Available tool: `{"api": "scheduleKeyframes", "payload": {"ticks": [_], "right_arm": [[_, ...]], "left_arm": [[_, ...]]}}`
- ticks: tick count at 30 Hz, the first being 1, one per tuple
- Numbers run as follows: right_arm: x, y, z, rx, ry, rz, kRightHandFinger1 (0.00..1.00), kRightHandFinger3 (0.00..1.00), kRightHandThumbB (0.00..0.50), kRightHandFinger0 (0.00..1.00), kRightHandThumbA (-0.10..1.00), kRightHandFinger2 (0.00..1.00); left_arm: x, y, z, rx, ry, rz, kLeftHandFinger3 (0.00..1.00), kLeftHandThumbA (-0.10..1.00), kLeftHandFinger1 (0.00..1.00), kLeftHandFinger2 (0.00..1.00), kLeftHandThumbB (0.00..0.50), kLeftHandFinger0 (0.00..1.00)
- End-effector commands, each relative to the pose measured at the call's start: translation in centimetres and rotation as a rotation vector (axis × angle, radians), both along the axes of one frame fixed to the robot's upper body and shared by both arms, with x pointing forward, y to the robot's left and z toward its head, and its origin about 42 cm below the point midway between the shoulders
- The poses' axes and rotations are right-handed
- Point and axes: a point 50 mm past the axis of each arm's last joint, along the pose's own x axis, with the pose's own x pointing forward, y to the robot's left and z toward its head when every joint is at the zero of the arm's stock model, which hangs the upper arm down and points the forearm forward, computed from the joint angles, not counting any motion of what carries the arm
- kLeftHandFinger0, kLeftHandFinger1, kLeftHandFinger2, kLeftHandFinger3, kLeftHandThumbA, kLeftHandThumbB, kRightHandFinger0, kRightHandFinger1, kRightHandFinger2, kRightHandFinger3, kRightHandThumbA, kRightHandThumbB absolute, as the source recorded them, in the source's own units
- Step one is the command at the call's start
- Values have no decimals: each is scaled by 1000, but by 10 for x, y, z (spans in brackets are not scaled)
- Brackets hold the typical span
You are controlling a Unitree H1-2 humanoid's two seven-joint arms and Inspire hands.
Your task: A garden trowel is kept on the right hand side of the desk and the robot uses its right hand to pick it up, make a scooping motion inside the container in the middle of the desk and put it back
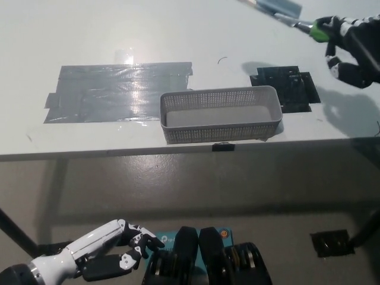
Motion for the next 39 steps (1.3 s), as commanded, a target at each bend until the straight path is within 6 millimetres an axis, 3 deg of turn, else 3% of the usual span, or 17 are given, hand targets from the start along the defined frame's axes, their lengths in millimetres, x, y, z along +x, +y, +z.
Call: {"api": "scheduleKeyframes", "payload": {"ticks": [1, 6, 9, 12, 15, 18, 19, 21, 24, 27, 28, 30, 31, 32, 33, 36, 39], "right_arm": [[11, -21, 27, 4, -46, -101, 111, 521, 83, 0, -100, 525], [19, -39, -3, -52, 70, -210, 74, 195, 40, 0, -100, 391], [28, -46, -35, -131, 167, -289, 159, 234, 1, 0, -100, 484], [34, -34, -46, -141, 215, -316, 29, 399, 0, 0, -100, 278], [40, -19, -56, -201, 268, -323, 144, 430, 0, 41, -100, 363], [39, -6, -67, -183, 246, -287, 2, 168, 0, 0, -100, 124], [40, -3, -70, -198, 252, -283, 101, 155, 2, 0, -100, 403], [38, 5, -75, -190, 235, -251, 192, 171, 79, 0, -100, 607], [34, 14, -75, -175, 230, -209, 333, 267, 84, 0, -100, 799], [30, 17, -72, -140, 291, -204, 499, 721, 57, 25, -100, 953], [29, 17, -70, -140, 307, -206, 452, 707, 56, 2, -100, 883], [26, 18, -64, -131, 409, -253, 592, 1000, 111, 186, 45, 1000], [26, 19, -63, -140, 441, -272, 526, 1000, 123, 176, 144, 897], [26, 19, -59, -163, 510, -325, 1000, 1000, 213, 554, 455, 1000], [26, 19, -58, -171, 540, -349, 1000, 1000, 266, 969, 513, 1000], [27, 5, -46, -163, 707, -417, 1000, 1000, 497, 1000, 700, 1000], [24, -2, -36, -119, 761, -413, 1000, 1000, 500, 1000, 811, 1000]], "left_arm": [[-3, 8, 7, -3, -43, -6, 697, 1000, 722, 698, 452, 690], [-4, 11, 7, -12, -45, -10, 712, 1000, 734, 703, 433, 734], [-6, 11, 9, -4, -50, -9, 710, 1000, 731, 701, 417, 731], [-5, 12, 8, -7, -53, -13, 716, 1000, 732, 706, 419, 733], [-6, 13, 9, -1, -58, -5, 720, 1000, 736, 707, 429, 738], [-5, 13, 9, -2, -55, -10, 712, 1000, 738, 706, 446, 742], [-5, 12, 9, -5, -53, -11, 712, 1000, 738, 706, 450, 741], [-5, 12, 10, -5, -60, -14, 711, 1000, 725, 699, 441, 726], [-5, 13, 10, 1, -58, -13, 713, 1000, 733, 704, 455, 735], [-4, 13, 11, 6, -61, -15, 706, 1000, 731, 700, 465, 739], [-4, 13, 11, 8, -62, -16, 705, 1000, 729, 698, 466, 738], [-4, 13, 11, 8, -61, -15, 703, 1000, 726, 697, 457, 736], [-4, 14, 11, 8, -60, -15, 703, 1000, 725, 697, 456, 733], [-5, 15, 10, 7, -58, -12, 702, 1000, 725, 698, 458, 732], [-5, 15, 9, 6, -58, -11, 702, 1000, 726, 699, 459, 733], [-6, 16, 9, 10, -59, -13, 702, 1000, 730, 698, 460, 734], [-6, 16, 8, 10, -49, -10, 702, 1000, 735, 701, 468, 737]]}}
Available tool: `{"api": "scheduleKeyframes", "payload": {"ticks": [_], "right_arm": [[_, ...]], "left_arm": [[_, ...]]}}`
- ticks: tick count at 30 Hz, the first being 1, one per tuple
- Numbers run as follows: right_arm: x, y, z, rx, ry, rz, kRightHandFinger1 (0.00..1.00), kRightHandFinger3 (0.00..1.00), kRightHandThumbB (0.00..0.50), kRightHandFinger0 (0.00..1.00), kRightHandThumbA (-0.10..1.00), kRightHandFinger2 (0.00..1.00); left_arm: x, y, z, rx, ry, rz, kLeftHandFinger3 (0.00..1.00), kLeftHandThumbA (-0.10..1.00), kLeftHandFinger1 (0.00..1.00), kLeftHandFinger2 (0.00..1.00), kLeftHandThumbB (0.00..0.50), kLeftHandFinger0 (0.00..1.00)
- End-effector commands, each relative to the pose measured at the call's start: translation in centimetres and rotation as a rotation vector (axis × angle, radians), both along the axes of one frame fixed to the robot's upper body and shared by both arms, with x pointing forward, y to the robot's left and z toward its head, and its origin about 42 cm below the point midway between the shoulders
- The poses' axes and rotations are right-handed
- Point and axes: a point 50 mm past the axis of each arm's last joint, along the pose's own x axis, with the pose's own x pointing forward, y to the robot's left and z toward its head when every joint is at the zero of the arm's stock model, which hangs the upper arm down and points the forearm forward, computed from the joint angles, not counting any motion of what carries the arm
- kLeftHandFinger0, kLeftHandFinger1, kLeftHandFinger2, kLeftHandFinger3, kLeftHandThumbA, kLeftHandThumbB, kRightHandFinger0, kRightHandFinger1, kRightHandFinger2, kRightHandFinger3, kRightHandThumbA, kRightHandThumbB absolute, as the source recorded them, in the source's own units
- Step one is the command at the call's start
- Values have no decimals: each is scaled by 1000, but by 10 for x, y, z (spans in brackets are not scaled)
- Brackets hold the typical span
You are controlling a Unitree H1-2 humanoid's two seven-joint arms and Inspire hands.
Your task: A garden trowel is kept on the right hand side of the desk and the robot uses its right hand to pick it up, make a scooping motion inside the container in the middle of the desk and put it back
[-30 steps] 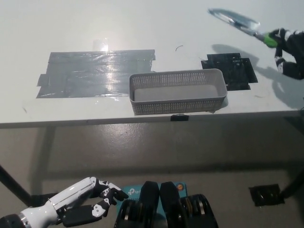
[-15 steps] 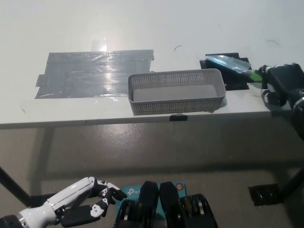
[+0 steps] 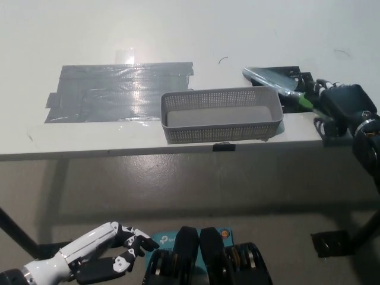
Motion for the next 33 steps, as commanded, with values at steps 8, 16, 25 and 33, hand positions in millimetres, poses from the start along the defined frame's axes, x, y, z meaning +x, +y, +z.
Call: {"api": "scheduleKeyframes", "payload": {"ticks": [8, 16, 25, 33], "right_arm": [[0, -39, 78, 150, 299, -188, 1000, 1000, 500, 1000, 933, 1000], [-33, -46, 94, 231, 197, -121, 1000, 1000, 500, 1000, 948, 1000], [-108, -50, 122, 341, -28, -24, 1000, 1000, 500, 1000, 819, 1000], [-196, -44, 85, 509, -142, 50, 1000, 1000, 378, 1000, 689, 1000]], "left_arm": [[-3, 9, 8, 18, -35, -16, 691, 1000, 713, 676, 475, 712], [-8, 10, 6, 15, -19, -13, 698, 1000, 720, 685, 459, 729], [-12, 11, 0, 21, -5, -11, 709, 1000, 729, 695, 449, 737], [-12, 11, 0, 25, -16, -3, 715, 1000, 725, 696, 481, 736]]}}
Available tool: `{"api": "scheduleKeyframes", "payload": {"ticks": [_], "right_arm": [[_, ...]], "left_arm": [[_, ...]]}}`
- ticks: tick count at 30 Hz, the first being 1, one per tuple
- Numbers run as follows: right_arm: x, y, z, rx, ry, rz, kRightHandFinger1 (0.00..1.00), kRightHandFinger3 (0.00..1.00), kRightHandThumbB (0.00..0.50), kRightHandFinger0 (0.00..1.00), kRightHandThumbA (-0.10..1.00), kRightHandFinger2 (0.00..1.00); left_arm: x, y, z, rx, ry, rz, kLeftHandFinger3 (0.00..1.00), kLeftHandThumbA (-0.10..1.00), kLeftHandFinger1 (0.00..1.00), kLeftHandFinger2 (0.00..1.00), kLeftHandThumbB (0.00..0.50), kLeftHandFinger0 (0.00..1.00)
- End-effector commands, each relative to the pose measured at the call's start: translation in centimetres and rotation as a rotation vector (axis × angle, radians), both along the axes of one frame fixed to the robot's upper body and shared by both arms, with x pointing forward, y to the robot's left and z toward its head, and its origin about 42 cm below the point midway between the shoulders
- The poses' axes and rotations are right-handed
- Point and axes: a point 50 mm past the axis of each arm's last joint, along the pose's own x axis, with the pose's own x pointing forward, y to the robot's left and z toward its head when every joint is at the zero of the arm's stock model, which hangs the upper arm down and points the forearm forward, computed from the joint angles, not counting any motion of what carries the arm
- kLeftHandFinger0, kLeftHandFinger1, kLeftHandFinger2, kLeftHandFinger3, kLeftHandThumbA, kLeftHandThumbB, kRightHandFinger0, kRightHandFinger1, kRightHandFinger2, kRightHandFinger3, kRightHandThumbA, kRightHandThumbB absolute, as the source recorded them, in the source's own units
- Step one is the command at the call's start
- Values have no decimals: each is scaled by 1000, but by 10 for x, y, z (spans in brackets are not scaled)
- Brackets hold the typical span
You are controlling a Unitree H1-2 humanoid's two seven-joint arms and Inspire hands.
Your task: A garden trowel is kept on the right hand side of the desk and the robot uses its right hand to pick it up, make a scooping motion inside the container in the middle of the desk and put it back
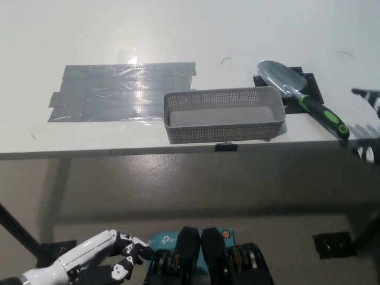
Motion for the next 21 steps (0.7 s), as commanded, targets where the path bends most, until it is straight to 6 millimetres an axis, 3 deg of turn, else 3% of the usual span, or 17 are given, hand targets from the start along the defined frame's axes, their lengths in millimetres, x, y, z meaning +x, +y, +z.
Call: {"api": "scheduleKeyframes", "payload": {"ticks": [1, 2, 4, 5, 6, 11, 15, 19, 21], "right_arm": [[-71, 3, -12, 215, -138, 23, 1000, 1000, 362, 1000, 641, 1000], [-71, 2, -11, 213, -140, 24, 1000, 1000, 361, 1000, 638, 1000], [-88, 8, -38, 235, -127, 10, 1000, 1000, 339, 1000, 564, 1000], [-102, 12, -60, 261, -100, -8, 1000, 1000, 324, 1000, 499, 1000], [-103, 13, -63, 262, -97, -7, 1000, 1000, 324, 1000, 495, 1000], [-128, 22, -115, 330, -42, -56, 1000, 1000, 254, 1000, 421, 1000], [-124, 24, -136, 441, 32, -70, 1000, 1000, 243, 1000, 360, 1000], [-118, 19, -140, 522, 57, -59, 1000, 1000, 233, 1000, 210, 1000], [-115, 18, -141, 572, 64, -50, 1000, 1000, 213, 1000, 179, 1000]], "left_arm": [[-2, 9, 9, 16, -51, -19, 716, 1000, 725, 697, 468, 736], [-1, 8, 8, 12, -52, -18, 716, 1000, 725, 698, 468, 737], [0, 7, 8, 2, -53, -14, 718, 1000, 728, 703, 457, 737], [-2, 6, 6, -11, -44, -6, 714, 1000, 729, 702, 471, 738], [-3, 6, 4, -17, -41, -2, 713, 1000, 728, 701, 472, 739], [-7, 6, -2, -31, -18, 28, 715, 1000, 771, 733, 483, 814], [-5, 7, -2, -36, -49, 41, 716, 1000, 743, 719, 471, 786], [-9, 10, -3, -47, -21, 95, 729, 1000, 765, 749, 488, 822], [-10, 12, -4, -47, -25, 100, 751, 1000, 769, 769, 472, 822]]}}
